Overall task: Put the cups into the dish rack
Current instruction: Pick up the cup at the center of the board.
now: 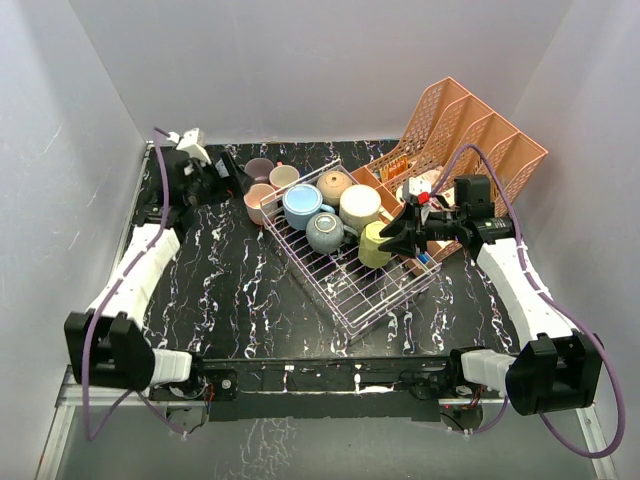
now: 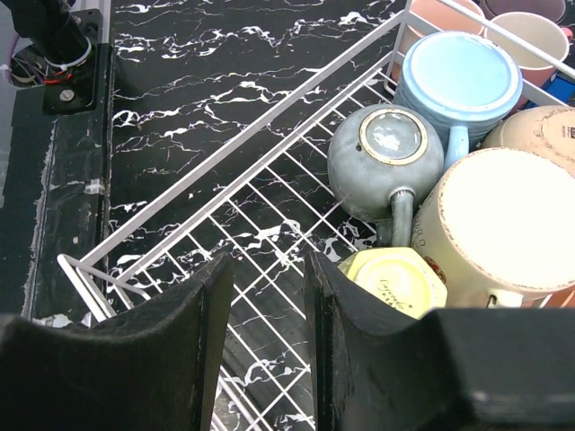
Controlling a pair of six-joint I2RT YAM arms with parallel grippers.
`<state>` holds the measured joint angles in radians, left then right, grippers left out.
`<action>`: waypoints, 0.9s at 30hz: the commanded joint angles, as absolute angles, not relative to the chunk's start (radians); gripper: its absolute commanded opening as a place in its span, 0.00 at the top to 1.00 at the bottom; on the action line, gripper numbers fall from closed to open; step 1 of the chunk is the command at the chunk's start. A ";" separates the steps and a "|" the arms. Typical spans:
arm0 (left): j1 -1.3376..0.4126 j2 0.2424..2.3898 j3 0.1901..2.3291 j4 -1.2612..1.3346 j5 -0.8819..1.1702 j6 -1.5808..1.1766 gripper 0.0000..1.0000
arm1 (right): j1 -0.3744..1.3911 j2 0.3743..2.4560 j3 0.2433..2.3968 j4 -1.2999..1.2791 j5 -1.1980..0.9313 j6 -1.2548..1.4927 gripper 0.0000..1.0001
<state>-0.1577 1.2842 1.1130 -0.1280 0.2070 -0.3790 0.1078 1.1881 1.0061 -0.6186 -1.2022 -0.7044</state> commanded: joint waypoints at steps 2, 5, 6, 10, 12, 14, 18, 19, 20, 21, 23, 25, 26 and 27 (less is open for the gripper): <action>0.034 1.432 1.161 0.138 0.569 -0.600 0.15 | 0.079 1.155 0.983 -0.523 -1.269 -0.688 0.60; 0.113 1.543 1.213 0.199 0.576 -0.628 0.15 | 0.070 1.154 0.960 -0.522 -1.277 -0.701 0.60; 0.133 1.596 1.233 0.211 0.574 -0.629 0.15 | 0.069 1.155 0.954 -0.520 -1.274 -0.703 0.60; 0.188 1.760 1.348 0.185 0.542 -0.578 0.15 | 0.065 1.156 0.955 -0.520 -1.250 -0.705 0.60; 0.199 1.848 1.421 0.148 0.533 -0.535 0.15 | 0.066 1.153 0.956 -0.521 -1.242 -0.706 0.60; 0.203 1.926 1.489 0.129 0.544 -0.484 0.15 | 0.066 1.150 0.956 -0.522 -1.235 -0.707 0.60; 0.211 2.056 1.578 0.170 0.603 -0.443 0.13 | 0.064 1.150 0.954 -0.527 -1.226 -0.711 0.60; 0.212 2.087 1.595 0.186 0.625 -0.446 0.13 | 0.064 1.154 0.954 -0.528 -1.222 -0.712 0.60; 0.213 2.118 1.622 0.198 0.647 -0.447 0.13 | 0.064 1.155 0.953 -0.528 -1.220 -0.713 0.60; 0.214 2.149 1.646 0.203 0.668 -0.447 0.13 | 0.064 1.157 0.953 -0.528 -1.218 -0.714 0.60; 0.213 2.208 1.701 0.186 0.714 -0.431 0.13 | 0.062 1.164 0.953 -0.530 -1.214 -0.719 0.60; 0.213 2.256 1.748 0.150 0.739 -0.387 0.12 | 0.062 1.168 0.951 -0.531 -1.213 -0.721 0.60; 0.215 2.276 1.761 0.139 0.744 -0.368 0.12 | 0.063 1.171 0.952 -0.532 -1.212 -0.722 0.60; 0.215 2.285 1.767 0.139 0.748 -0.351 0.12 | 0.062 1.174 0.953 -0.533 -1.210 -0.723 0.60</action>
